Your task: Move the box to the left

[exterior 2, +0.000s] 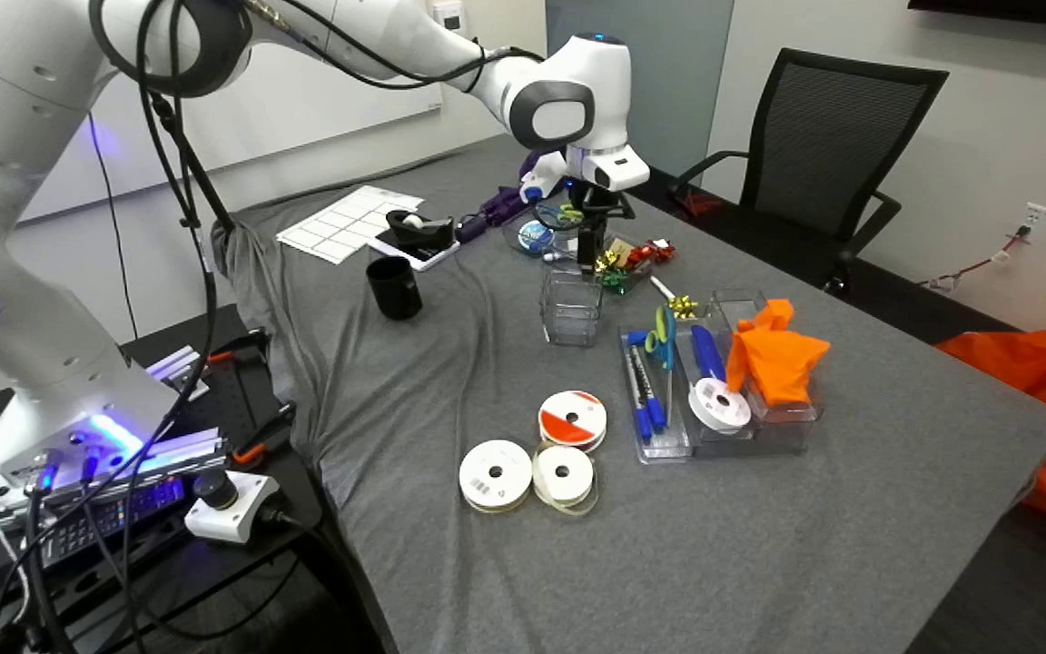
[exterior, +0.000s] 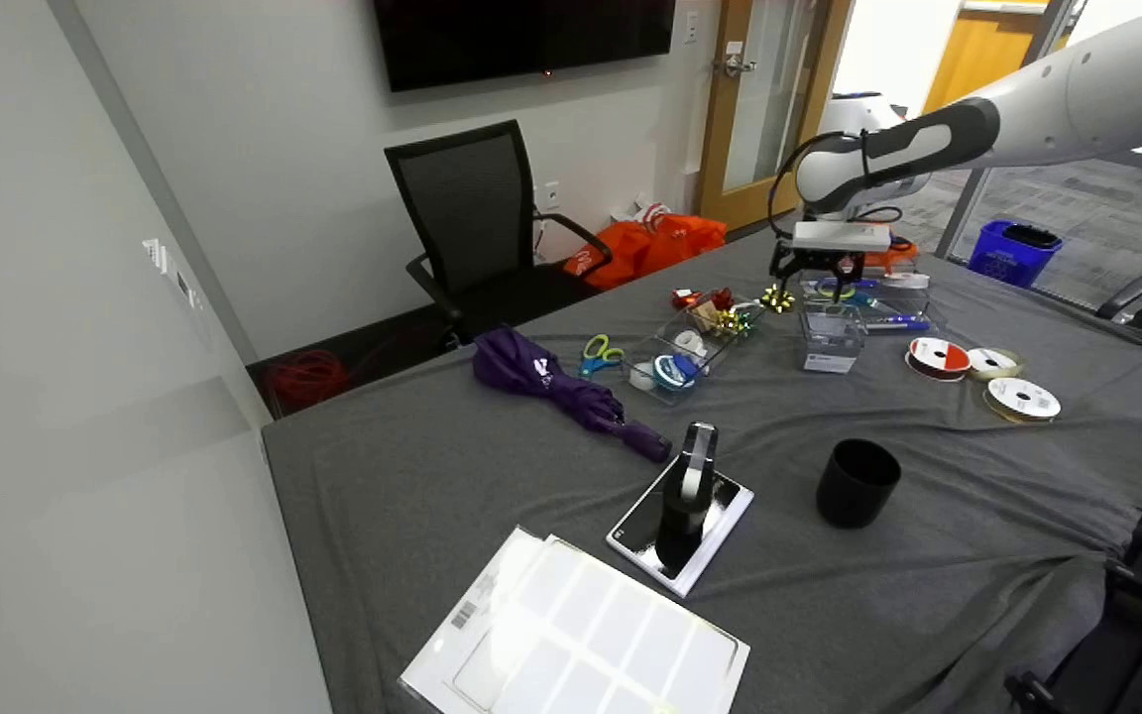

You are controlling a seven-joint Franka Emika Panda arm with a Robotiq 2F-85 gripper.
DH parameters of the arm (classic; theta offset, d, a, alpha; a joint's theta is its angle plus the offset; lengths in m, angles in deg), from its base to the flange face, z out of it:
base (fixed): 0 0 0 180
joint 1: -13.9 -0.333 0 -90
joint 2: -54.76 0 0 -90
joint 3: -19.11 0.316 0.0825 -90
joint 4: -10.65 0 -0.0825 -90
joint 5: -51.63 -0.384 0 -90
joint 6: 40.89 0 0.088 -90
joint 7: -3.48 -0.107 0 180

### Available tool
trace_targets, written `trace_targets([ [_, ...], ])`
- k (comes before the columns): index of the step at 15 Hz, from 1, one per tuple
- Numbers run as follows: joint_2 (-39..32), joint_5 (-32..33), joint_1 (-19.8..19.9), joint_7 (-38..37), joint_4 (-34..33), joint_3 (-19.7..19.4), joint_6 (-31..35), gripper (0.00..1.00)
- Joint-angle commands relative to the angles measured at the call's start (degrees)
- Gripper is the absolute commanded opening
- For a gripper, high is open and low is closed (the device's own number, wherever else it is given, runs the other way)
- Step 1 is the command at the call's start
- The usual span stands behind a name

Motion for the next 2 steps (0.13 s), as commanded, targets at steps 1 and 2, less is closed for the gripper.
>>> trace_targets([
  [1, 5.00, -0.42, 0.72, 3.39, 6.29, 0.90, 1.10, 1.00],
  [2, 5.56, -0.47, 0.80, 3.91, 7.08, 0.93, 1.32, 1.00],
])
